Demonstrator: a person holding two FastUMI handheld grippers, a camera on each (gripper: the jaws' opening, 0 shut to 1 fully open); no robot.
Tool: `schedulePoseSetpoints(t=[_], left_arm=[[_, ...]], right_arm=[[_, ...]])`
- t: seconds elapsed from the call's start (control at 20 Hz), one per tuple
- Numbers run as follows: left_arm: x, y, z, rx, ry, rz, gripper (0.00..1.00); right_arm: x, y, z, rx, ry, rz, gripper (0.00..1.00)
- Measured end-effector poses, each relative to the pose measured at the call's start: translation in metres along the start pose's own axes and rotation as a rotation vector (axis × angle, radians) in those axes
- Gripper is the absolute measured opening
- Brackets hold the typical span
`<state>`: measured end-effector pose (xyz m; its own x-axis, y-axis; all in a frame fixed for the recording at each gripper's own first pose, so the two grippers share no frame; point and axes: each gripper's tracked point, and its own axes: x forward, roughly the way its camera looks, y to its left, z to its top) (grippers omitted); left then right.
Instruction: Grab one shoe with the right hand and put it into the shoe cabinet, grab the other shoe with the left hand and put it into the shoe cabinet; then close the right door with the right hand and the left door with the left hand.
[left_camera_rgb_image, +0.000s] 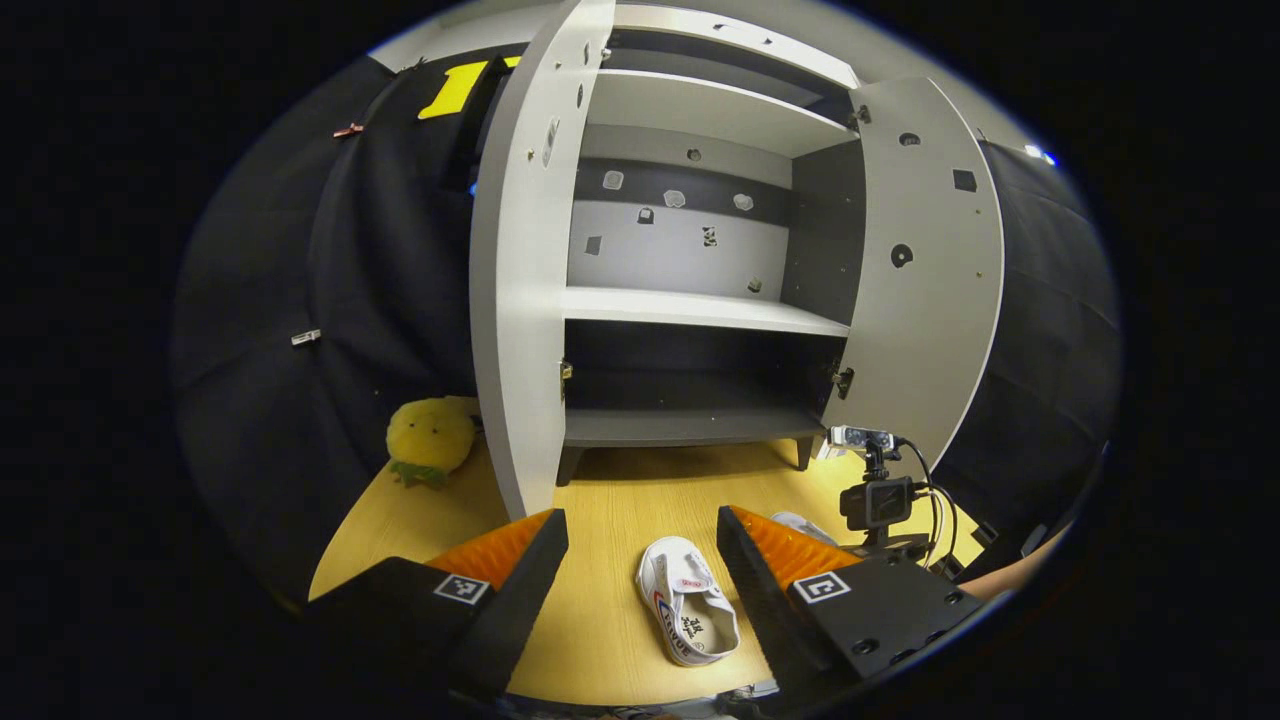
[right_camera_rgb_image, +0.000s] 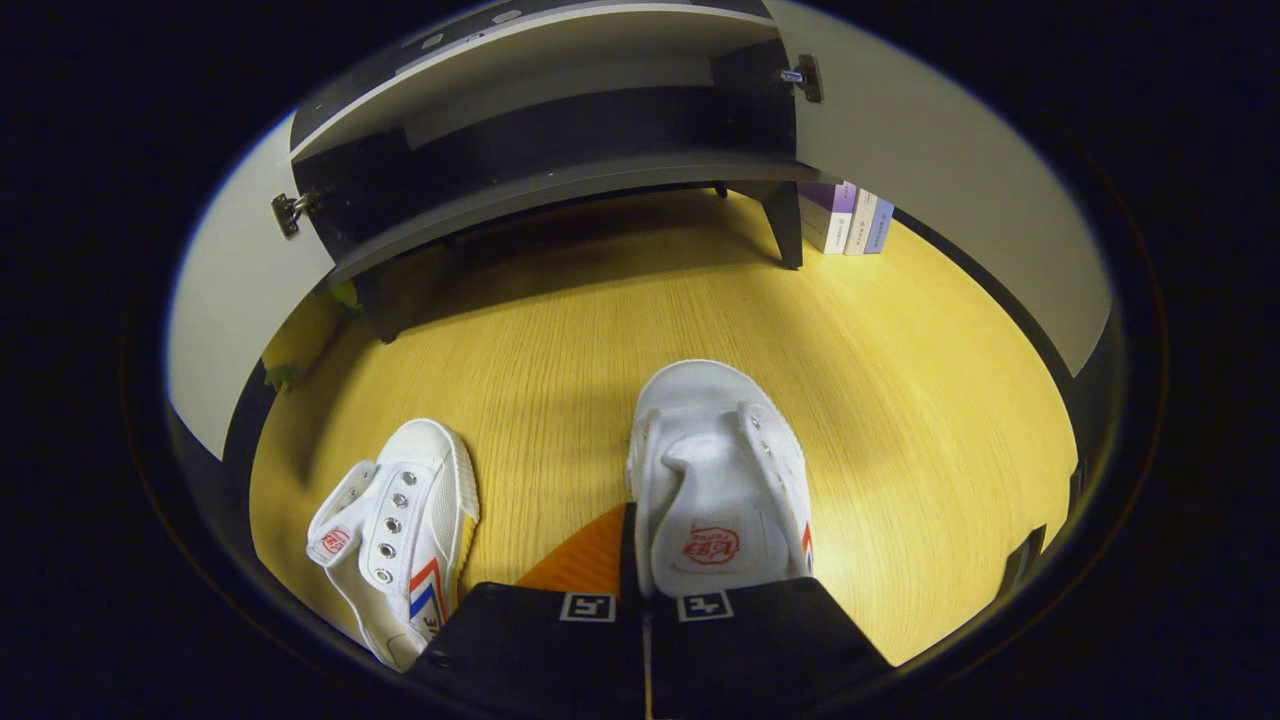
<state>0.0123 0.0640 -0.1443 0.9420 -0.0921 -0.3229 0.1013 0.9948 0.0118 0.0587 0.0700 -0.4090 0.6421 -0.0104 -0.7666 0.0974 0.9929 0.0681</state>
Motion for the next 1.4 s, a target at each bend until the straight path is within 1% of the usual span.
schedulePoseSetpoints(t=[0.2,0.4,0.55,0.65,0.8,0.85,0.9,1.0,1.15,1.3,1.4], left_arm=[[-0.002,-0.009,0.003,0.019,-0.010,0.009,0.94],[-0.006,-0.017,0.006,0.036,-0.015,0.013,0.94],[-0.007,-0.018,0.012,0.118,-0.040,0.025,0.94],[-0.006,-0.019,0.018,0.154,-0.058,0.025,0.94],[-0.008,-0.023,0.025,0.132,-0.080,0.006,0.94],[-0.009,-0.025,0.027,0.117,-0.085,0.001,0.94],[-0.010,-0.026,0.027,0.102,-0.087,-0.002,0.94],[-0.011,-0.026,0.029,0.093,-0.093,0.003,0.94],[-0.012,-0.023,0.033,0.131,-0.110,0.025,0.94],[-0.011,-0.026,0.026,0.022,-0.086,-0.012,0.94],[-0.013,-0.022,0.031,-0.004,-0.095,-0.005,0.94]], right_arm=[[-0.006,0.001,0.005,-0.055,-0.012,0.018,0.07],[-0.025,0.008,0.012,-0.083,-0.035,0.044,0.08],[-0.044,0.014,0.028,-0.148,-0.077,0.069,0.07],[-0.062,0.020,0.048,-0.167,-0.116,0.087,0.08],[-0.092,0.032,0.084,-0.205,-0.191,0.110,0.07],[-0.101,0.037,0.095,-0.218,-0.215,0.117,0.12],[-0.110,0.041,0.108,-0.229,-0.236,0.121,0.07],[-0.126,0.048,0.133,-0.225,-0.275,0.121,0.07],[-0.144,0.058,0.168,-0.209,-0.316,0.143,0.07],[-0.155,0.067,0.204,-0.207,-0.362,0.167,0.07],[-0.163,0.072,0.234,-0.197,-0.415,0.171,0.07]])
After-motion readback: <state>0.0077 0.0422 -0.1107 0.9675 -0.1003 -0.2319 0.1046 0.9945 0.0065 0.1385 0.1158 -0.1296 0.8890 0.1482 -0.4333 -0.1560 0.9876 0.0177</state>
